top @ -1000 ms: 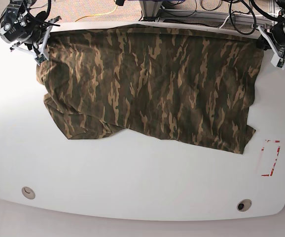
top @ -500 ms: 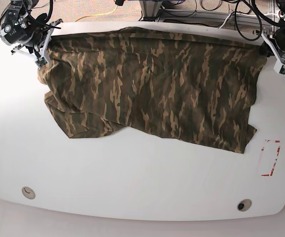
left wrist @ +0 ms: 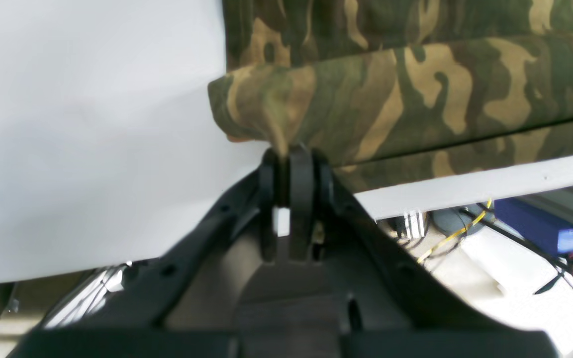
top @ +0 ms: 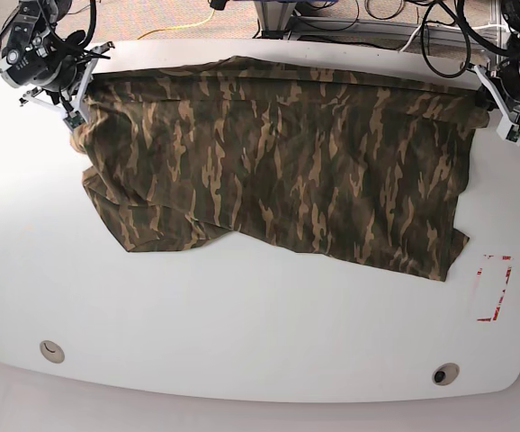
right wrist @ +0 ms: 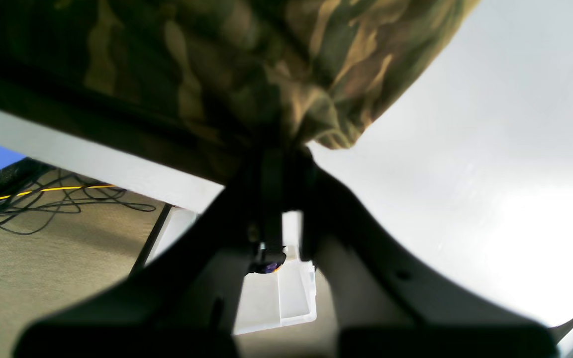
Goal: Layout the t-shirt on the table in an organized manner, then fold the t-shirt properly
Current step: 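Pull both grippers back together, draping the shirt flat over the table, then open both grippers to release the shirt edge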
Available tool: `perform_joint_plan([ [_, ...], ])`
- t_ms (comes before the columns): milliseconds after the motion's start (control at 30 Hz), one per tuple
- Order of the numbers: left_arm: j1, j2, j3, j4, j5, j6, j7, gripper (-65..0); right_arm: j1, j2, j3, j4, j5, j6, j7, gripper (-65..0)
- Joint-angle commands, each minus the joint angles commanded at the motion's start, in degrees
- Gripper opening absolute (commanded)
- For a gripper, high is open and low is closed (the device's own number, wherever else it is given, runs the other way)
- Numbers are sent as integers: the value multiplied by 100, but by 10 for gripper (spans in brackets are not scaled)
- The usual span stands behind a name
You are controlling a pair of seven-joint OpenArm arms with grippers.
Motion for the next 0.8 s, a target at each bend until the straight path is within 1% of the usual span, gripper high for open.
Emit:
perform_joint_plan([
  [167,149,0,0,0,0,0,0,-647,-123,-88,0,0,-9,0,0,-644],
  [267,202,0,0,0,9,0,0,-647,-123,-255,0,0,-9,0,0,-644],
  [433,220,0,9,0,9,0,0,-647,-123,-281,0,0,-9,0,0,-644],
  [633,334,-193,26,0,9,0,0,-646,-123,-290,0,0,-9,0,0,-644],
  [800,343,-246,0,0,9,0,9,-646,-123,-264,0,0,-9,0,0,-644],
])
